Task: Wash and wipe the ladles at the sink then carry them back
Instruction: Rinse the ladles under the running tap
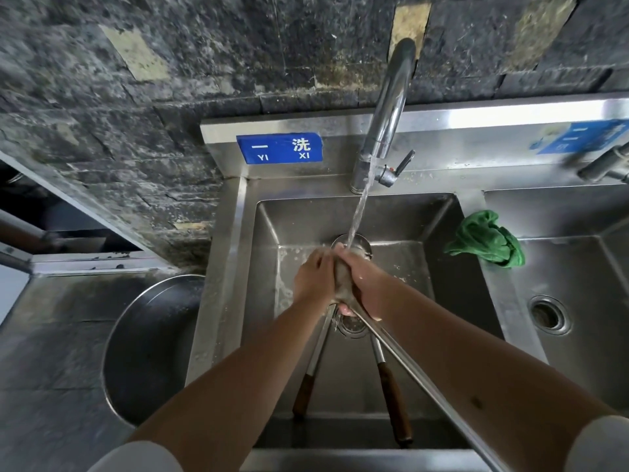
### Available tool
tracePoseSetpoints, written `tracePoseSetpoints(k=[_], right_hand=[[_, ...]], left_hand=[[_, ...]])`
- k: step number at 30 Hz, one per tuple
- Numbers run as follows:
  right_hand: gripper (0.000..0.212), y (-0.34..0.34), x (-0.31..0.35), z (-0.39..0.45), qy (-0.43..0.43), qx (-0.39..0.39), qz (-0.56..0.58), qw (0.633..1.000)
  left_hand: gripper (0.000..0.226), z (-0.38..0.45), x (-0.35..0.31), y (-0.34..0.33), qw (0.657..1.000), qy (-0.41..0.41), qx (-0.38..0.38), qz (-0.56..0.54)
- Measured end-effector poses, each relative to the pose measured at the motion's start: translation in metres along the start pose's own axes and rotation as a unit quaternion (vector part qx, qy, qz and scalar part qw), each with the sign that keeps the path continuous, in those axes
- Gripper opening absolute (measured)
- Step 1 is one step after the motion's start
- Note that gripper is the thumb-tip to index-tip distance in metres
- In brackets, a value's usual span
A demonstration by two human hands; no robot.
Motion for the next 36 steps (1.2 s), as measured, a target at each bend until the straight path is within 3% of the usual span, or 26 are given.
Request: tracePoseSetpoints(k=[3, 5, 9, 11, 13, 16, 21, 24, 27, 29, 31, 34, 36], right_hand=[[0.063, 0.003, 0.000, 0.006, 0.011, 0.005, 0.019, 1.000], [0.068, 0.007, 0.000, 0.006, -0.002, 0.005, 0.008, 1.000], [0.041, 0.012, 0.000, -0.008, 0.003, 0.045, 0.022, 0.999], [0.036, 0.017, -0.006, -0.013, 0.022, 0.052, 0.032, 0.998], [0.033, 0.018, -0.011, -0.017, 0.035, 0.042, 0.052, 0.997], [0.030, 0.025, -0.012, -0.022, 0.051, -0.008, 0.056, 0.997], [0.035, 0.038, -0.006, -0.024, 0.063, -0.079, 0.072, 0.992], [0.032, 0.049, -0.001, -0.021, 0.055, -0.145, 0.067, 0.986], [0.030, 0.068, 0.001, -0.034, 0.061, -0.202, -0.158, 0.965], [0.027, 0.081, -0.009, -0.050, 0.069, -0.210, -0.229, 0.948], [0.027, 0.091, -0.029, -0.073, 0.048, -0.200, -0.214, 0.955], [0.024, 0.092, -0.065, -0.115, -0.050, -0.169, -0.163, 0.971], [0.022, 0.094, -0.084, -0.129, -0.081, -0.160, -0.116, 0.977]], left_hand=[[0.045, -0.011, 0.001, 0.002, 0.968, -0.207, -0.015, 0.141], [0.043, -0.007, -0.001, 0.007, 0.963, -0.232, 0.001, 0.138], [0.052, 0.000, -0.009, 0.001, 0.994, -0.075, 0.079, 0.011], [0.057, 0.004, -0.005, -0.003, 0.989, 0.059, 0.081, -0.108], [0.059, 0.002, 0.001, -0.004, 0.946, 0.192, 0.069, -0.250], [0.059, -0.026, -0.006, -0.009, 0.887, 0.285, 0.105, -0.348], [0.053, -0.095, -0.031, -0.028, 0.838, 0.323, 0.218, -0.381], [0.032, -0.110, -0.034, -0.044, 0.847, 0.298, 0.275, -0.344], [0.014, -0.104, -0.032, -0.060, 0.848, 0.293, 0.274, -0.346], [0.015, -0.093, -0.033, -0.069, 0.834, 0.306, 0.266, -0.375], [0.020, -0.077, -0.030, -0.085, 0.839, 0.309, 0.243, -0.375], [0.027, -0.053, -0.023, -0.119, 0.861, 0.287, 0.224, -0.354], [0.022, -0.039, -0.015, -0.143, 0.856, 0.299, 0.214, -0.362]])
Point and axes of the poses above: each hand's wrist, its own z-axis towards the middle knuckle, its own y-axis out of the back of the hand, x = y × z, the point moved 1 cm from there along z, towards the middle knuckle, and after that the axes turned 10 degrees about -z, right-handed, at the moved point
